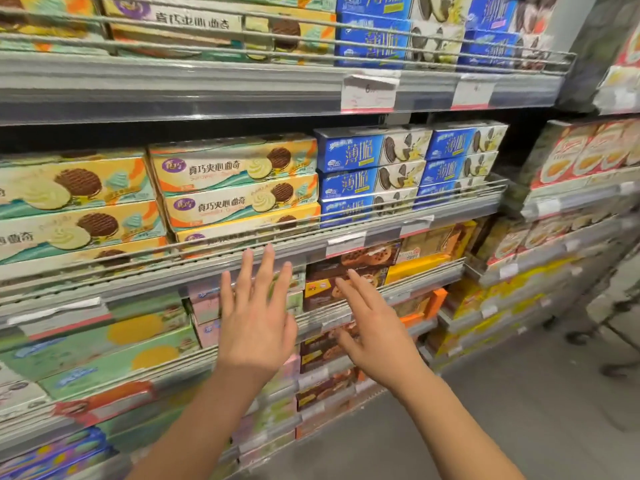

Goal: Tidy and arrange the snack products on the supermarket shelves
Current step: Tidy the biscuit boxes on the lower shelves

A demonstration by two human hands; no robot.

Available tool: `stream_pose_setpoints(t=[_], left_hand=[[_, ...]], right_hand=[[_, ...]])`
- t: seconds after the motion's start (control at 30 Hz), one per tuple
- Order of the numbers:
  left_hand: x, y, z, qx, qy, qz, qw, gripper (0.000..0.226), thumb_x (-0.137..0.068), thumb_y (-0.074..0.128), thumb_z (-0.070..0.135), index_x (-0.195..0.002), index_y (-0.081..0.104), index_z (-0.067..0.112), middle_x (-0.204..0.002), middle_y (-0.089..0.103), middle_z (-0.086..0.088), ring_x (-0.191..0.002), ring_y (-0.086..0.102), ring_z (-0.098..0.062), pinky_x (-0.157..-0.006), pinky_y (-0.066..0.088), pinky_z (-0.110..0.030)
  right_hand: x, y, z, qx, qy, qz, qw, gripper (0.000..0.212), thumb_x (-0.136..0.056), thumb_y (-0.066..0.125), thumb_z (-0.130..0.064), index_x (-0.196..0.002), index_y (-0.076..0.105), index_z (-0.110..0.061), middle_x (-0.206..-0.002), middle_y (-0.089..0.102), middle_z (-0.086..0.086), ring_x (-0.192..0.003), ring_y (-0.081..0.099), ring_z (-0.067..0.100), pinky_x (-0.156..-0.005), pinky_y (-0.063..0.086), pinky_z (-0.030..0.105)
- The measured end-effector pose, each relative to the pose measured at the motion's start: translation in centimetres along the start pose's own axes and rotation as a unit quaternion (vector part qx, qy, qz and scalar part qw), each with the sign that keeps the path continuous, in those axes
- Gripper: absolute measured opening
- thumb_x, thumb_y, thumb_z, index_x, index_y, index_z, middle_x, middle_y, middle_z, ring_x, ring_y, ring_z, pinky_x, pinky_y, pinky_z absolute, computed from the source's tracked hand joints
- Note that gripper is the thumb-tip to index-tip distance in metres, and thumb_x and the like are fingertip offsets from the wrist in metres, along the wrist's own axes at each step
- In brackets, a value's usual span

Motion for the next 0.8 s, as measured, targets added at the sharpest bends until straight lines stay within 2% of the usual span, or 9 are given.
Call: stream_pose_setpoints(t=[0.1,0.2,0.27,0.33,0.43,0.6,0.7,0.8], left_hand=[[-2.3,1.8,1.5,-0.008,-0.013,0.021,1.000,0.079,-0.085,0.063,0.038,-0.156,0.034,0.018,-0.169,0.010,-0.010,-0.155,0.002,-0.038,-0.119,0.013,-0.067],[-3.4,3.4,1.9,-0.017,-0.032,0.062,0.997,0.076,-0.083,0.050,0.035,-0.155,0.037,0.015,-0.167,0.017,-0.010,-0.154,0.010,-0.040,-0.119,0.010,-0.068],[-3.5,3.9,2.1,-0.016,-0.032,0.092,0.995,0.070,-0.083,0.044,0.034,-0.151,0.045,0.014,-0.164,0.027,-0.013,-0.150,0.019,-0.045,-0.118,0.007,-0.069],[-3.8,4.1,2.3,-0.008,-0.037,0.109,0.993,0.068,-0.084,0.042,0.034,-0.149,0.048,0.015,-0.163,0.030,-0.015,-0.148,0.021,-0.047,-0.118,0.003,-0.069],[-3.8,4.4,2.5,-0.008,-0.024,0.136,0.990,0.064,-0.087,0.047,0.031,-0.149,0.048,0.012,-0.162,0.031,-0.018,-0.147,0.021,-0.051,-0.117,0.003,-0.070],[-3.9,4.2,2.9,-0.009,-0.021,0.150,0.988,0.064,-0.082,0.055,0.026,-0.143,0.055,0.008,-0.159,0.035,-0.020,-0.143,0.029,-0.054,-0.117,0.012,-0.069],[-3.7,3.5,2.9,-0.015,-0.004,0.133,0.991,0.068,-0.081,0.055,0.029,-0.145,0.052,0.009,-0.161,0.032,-0.017,-0.145,0.029,-0.051,-0.118,0.015,-0.068],[-3.4,2.4,2.2,-0.008,-0.002,0.093,0.996,0.069,-0.084,0.044,0.038,-0.148,0.050,0.014,-0.163,0.030,-0.012,-0.148,0.028,-0.044,-0.118,0.018,-0.065]], right_hand=[[-0.9,-2.0,3.5,0.022,0.027,0.032,0.999,0.074,-0.096,0.061,-0.033,-0.160,0.024,-0.023,-0.170,0.010,-0.002,-0.155,0.016,0.020,-0.119,0.034,0.045],[-2.7,-4.0,6.4,0.035,0.039,0.067,0.996,0.071,-0.094,0.062,-0.030,-0.157,0.030,-0.020,-0.168,0.015,0.002,-0.154,0.022,0.024,-0.115,0.040,0.047],[-4.3,-5.1,7.8,0.057,0.027,0.086,0.994,0.070,-0.093,0.061,-0.026,-0.156,0.031,-0.017,-0.168,0.017,0.006,-0.153,0.022,0.026,-0.114,0.040,0.048],[-6.0,-5.7,8.6,0.083,0.020,0.099,0.991,0.071,-0.093,0.061,-0.025,-0.156,0.030,-0.017,-0.167,0.018,0.008,-0.154,0.020,0.027,-0.116,0.037,0.049],[-7.5,-5.1,7.9,0.101,-0.006,0.112,0.989,0.072,-0.090,0.060,-0.021,-0.156,0.031,-0.013,-0.167,0.018,0.011,-0.155,0.016,0.028,-0.119,0.030,0.050],[-8.1,-3.0,4.0,0.095,-0.098,0.118,0.984,0.072,-0.087,0.058,-0.018,-0.155,0.034,-0.012,-0.167,0.017,0.012,-0.156,0.011,0.029,-0.121,0.025,0.051],[-8.6,-1.5,1.9,0.103,-0.123,0.086,0.983,0.075,-0.089,0.055,-0.022,-0.158,0.026,-0.016,-0.170,0.009,0.009,-0.157,0.005,0.027,-0.122,0.023,0.053],[-8.6,-0.6,1.0,0.105,-0.107,0.063,0.987,0.082,-0.089,0.056,-0.025,-0.160,0.016,-0.019,-0.170,-0.003,0.005,-0.157,0.000,0.026,-0.122,0.022,0.053]])
Point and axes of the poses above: each hand's wrist, its own x-axis away from the middle knuckle, its own y-axis out of the palm, z = x × y, the point moved 2 cm from there along -x, towards the middle knuckle
